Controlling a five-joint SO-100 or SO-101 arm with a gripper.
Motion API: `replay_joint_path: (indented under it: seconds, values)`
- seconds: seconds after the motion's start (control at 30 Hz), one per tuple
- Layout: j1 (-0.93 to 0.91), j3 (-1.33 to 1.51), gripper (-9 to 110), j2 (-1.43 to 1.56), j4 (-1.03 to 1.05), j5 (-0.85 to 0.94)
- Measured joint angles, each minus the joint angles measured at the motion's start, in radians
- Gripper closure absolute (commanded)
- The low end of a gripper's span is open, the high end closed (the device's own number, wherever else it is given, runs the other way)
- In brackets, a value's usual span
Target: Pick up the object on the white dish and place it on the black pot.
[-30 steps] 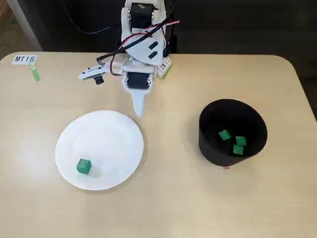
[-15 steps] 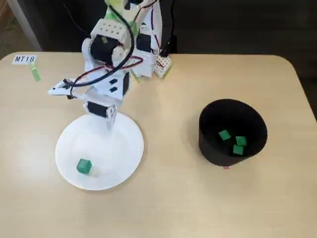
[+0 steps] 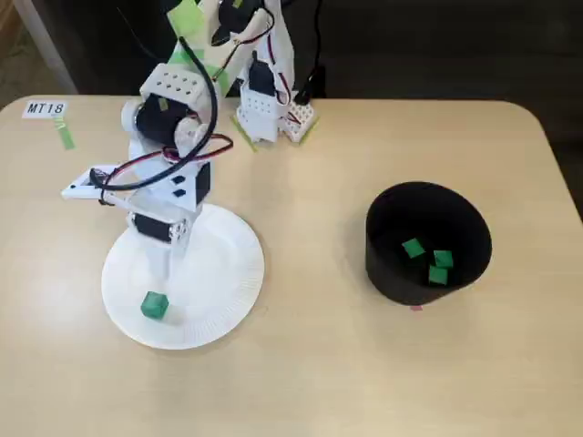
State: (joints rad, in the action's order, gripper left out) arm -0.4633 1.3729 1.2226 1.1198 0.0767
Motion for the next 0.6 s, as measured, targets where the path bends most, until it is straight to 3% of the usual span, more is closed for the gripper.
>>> replay_joint_path:
  seconds: [0.33,0.6]
  values:
    - [-0.028,-0.166,73,-0.164,0.087,0.049]
    - [-0.026,-0.459,72,-0.367,0.221,0.069]
